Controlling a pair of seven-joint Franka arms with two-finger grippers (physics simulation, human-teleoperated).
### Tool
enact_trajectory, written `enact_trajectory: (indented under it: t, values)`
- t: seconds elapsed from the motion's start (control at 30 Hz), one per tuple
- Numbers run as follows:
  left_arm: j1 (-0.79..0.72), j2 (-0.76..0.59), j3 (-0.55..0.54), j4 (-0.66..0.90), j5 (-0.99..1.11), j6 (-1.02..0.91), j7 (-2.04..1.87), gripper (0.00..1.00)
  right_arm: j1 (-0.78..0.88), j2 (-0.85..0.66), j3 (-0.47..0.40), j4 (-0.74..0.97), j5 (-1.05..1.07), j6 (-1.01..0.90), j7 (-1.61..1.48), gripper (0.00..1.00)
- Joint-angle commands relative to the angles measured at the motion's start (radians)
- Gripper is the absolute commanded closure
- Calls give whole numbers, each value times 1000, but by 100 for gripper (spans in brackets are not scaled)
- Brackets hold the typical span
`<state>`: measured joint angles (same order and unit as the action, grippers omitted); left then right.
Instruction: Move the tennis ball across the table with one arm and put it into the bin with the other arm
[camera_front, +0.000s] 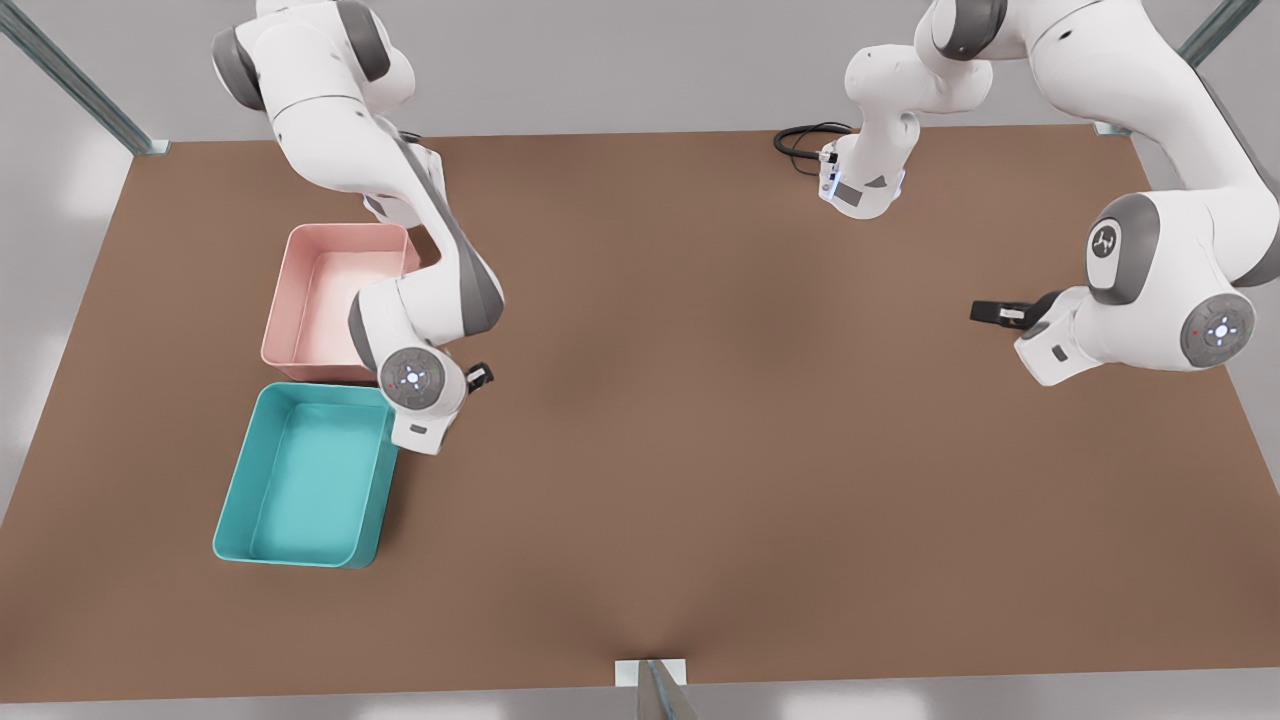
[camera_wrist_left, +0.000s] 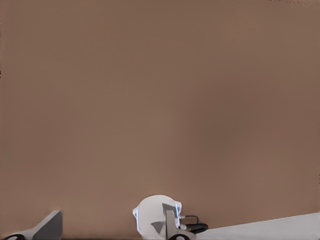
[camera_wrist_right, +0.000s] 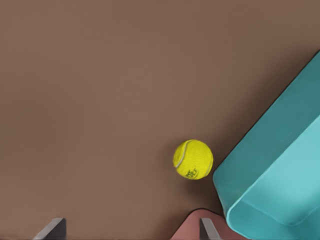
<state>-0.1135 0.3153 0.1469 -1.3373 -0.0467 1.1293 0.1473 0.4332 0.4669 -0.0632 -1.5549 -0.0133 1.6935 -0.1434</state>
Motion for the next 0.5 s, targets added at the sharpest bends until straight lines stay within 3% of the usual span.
enact_trajectory:
  t: [0.0, 0.17, 0.33, 0.47]
  values:
    - [0, 1, 0, 0, 1, -25, -399, 0, -7, 22, 0, -25, -2, 199, -531, 0]
    - [0, 2, 0, 0, 1, -25, -399, 0, -76, 99, 0, -31, 7, 345, -1169, 0]
    - [0, 2, 0, -3, -1, -25, -399, 0, -108, -2, 0, -286, 6, 646, -1303, 0]
    - [-2, 2, -6, -3, 1, -26, -399, 0, -133, -39, 0, -389, 6, 739, -1305, 0]
